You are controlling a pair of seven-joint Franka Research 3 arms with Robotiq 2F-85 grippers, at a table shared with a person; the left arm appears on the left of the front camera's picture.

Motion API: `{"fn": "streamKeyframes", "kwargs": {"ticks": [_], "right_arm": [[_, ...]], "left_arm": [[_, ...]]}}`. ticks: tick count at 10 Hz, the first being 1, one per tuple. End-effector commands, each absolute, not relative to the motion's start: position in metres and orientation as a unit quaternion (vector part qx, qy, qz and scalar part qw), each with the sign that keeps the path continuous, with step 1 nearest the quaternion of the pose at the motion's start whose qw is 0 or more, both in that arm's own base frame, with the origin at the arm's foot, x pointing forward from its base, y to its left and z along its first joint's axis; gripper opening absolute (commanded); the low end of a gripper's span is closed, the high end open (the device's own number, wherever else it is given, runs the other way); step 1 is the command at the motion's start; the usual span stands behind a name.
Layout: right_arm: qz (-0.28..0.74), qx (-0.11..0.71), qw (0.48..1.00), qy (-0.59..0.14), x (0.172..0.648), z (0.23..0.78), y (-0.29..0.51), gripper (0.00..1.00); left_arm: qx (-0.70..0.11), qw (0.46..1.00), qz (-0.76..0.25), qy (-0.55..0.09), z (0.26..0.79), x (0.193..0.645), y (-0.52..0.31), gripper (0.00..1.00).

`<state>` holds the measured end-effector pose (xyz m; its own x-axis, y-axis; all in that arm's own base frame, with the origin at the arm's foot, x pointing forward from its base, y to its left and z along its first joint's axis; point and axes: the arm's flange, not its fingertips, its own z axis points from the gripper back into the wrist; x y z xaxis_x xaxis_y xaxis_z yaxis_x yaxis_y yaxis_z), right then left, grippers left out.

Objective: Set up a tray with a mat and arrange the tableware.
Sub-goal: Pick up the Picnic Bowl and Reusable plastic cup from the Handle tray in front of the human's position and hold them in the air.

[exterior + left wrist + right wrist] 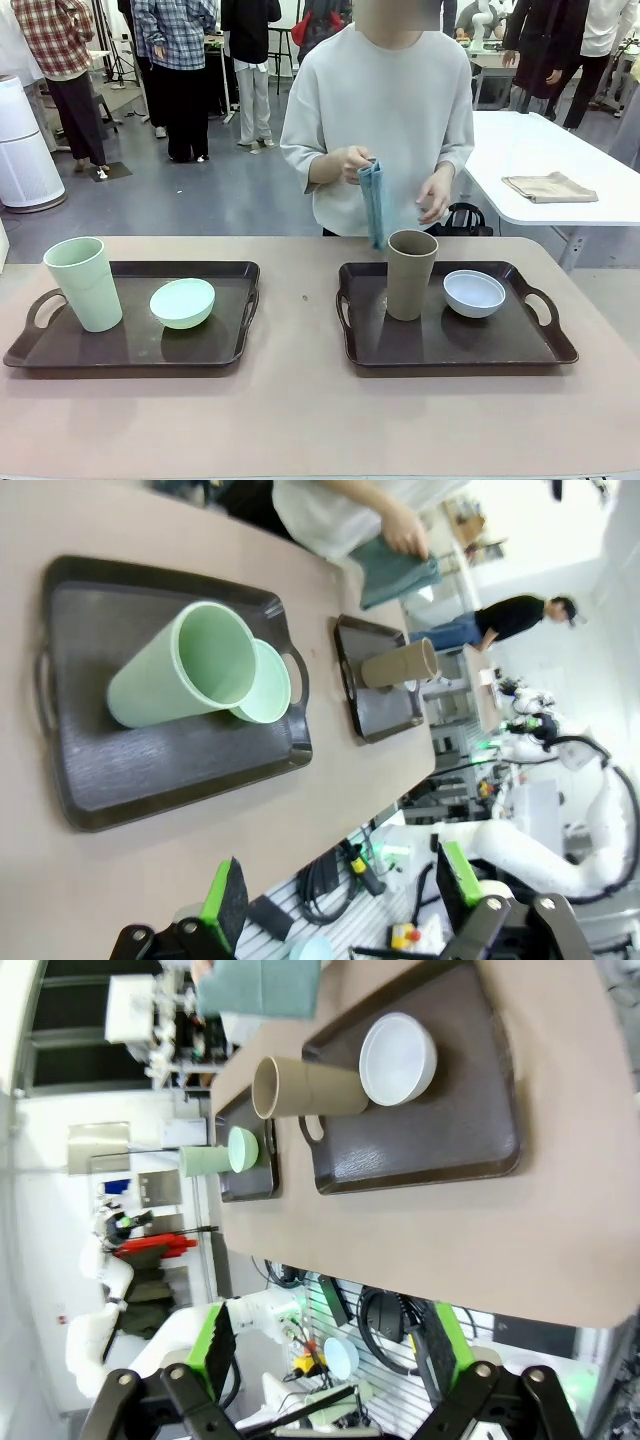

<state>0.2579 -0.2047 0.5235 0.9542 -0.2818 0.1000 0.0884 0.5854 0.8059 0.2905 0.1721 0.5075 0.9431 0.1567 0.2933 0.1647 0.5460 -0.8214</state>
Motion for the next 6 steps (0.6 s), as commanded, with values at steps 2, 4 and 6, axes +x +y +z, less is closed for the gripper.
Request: {"fn": "streamKeyframes", "kwargs": {"ticks": [2, 4, 6], "right_arm": [[-0.053, 0.345, 0.933, -0.087, 0.294, 0.571, -0.160, 1.00], [-0.056, 0.285, 0.956, -0.040, 0.326, 0.574, -0.128, 1.00], [-0.047, 0.217, 0.975, -0.011, 0.356, 0.569, -0.081, 1.00]], "left_arm": [[-0.373, 0.878, -0.184, -0.239, 0.579, 0.284, 0.067, 1.00], [-0.323, 0.880, -0.276, -0.213, 0.590, 0.288, -0.008, 1.00], [-0.251, 0.862, -0.383, -0.215, 0.591, 0.285, -0.083, 1.00]]}}
